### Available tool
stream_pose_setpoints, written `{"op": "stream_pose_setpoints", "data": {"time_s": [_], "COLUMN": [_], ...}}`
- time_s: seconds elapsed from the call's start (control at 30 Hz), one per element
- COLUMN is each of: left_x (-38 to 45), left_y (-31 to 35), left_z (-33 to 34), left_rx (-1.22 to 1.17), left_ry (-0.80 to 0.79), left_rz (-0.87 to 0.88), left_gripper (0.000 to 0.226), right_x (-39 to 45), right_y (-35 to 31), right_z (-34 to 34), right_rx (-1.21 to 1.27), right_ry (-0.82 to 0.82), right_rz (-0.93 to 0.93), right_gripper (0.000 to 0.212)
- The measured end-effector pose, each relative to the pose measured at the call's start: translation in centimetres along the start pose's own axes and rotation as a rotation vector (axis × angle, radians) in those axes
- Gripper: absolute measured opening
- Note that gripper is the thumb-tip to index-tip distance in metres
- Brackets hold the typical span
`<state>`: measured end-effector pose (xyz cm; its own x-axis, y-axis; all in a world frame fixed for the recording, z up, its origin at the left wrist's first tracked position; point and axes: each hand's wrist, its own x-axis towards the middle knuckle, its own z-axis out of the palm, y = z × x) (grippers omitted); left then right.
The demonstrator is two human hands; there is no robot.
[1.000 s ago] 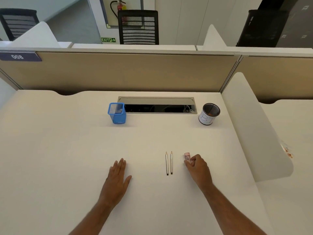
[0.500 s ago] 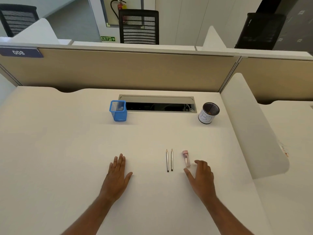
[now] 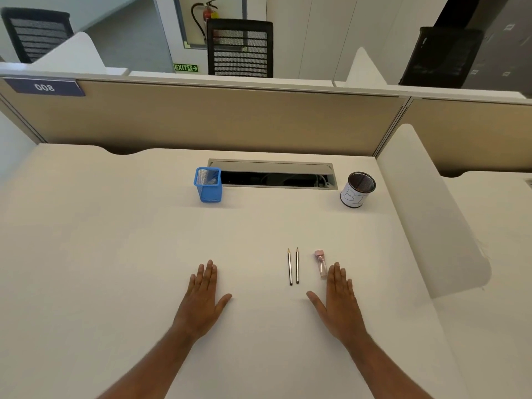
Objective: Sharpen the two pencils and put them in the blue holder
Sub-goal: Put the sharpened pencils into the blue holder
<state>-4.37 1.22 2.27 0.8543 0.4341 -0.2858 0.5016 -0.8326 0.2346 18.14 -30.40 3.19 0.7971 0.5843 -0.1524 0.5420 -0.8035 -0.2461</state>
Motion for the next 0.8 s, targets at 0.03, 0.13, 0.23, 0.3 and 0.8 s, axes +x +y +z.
{"op": "stream_pose_setpoints", "data": {"time_s": [0.03, 0.13, 0.23, 0.3, 0.8], "left_x": [0.0, -0.2, -0.3, -0.3, -0.6], "left_y": [0.0, 0.0, 0.0, 0.0, 0.0], "left_z": [-0.1, -0.1, 0.1, 0.2, 0.3], "left_rx": [-0.005, -0.004, -0.015, -0.045, -0.049], "left_ry": [-0.008, -0.033, -0.043, -0.027, 0.003], "left_rz": [-0.005, -0.02, -0.023, -0.017, -0.007], "left_gripper": [0.12, 0.128, 0.131, 0.13, 0.103], "right_x": [0.1, 0.5, 0.5, 0.4, 4.4], "right_y": [0.0, -0.1, -0.5, -1.0, -6.6], "right_z": [-0.1, -0.1, -0.1, -0.3, -1.6], "right_rx": [0.004, 0.005, -0.023, -0.053, -0.281], "right_ry": [0.007, 0.017, 0.034, 0.058, 0.095], "right_rz": [-0.001, -0.01, -0.036, -0.064, -0.013], "right_gripper": [0.116, 0.113, 0.101, 0.089, 0.042]}}
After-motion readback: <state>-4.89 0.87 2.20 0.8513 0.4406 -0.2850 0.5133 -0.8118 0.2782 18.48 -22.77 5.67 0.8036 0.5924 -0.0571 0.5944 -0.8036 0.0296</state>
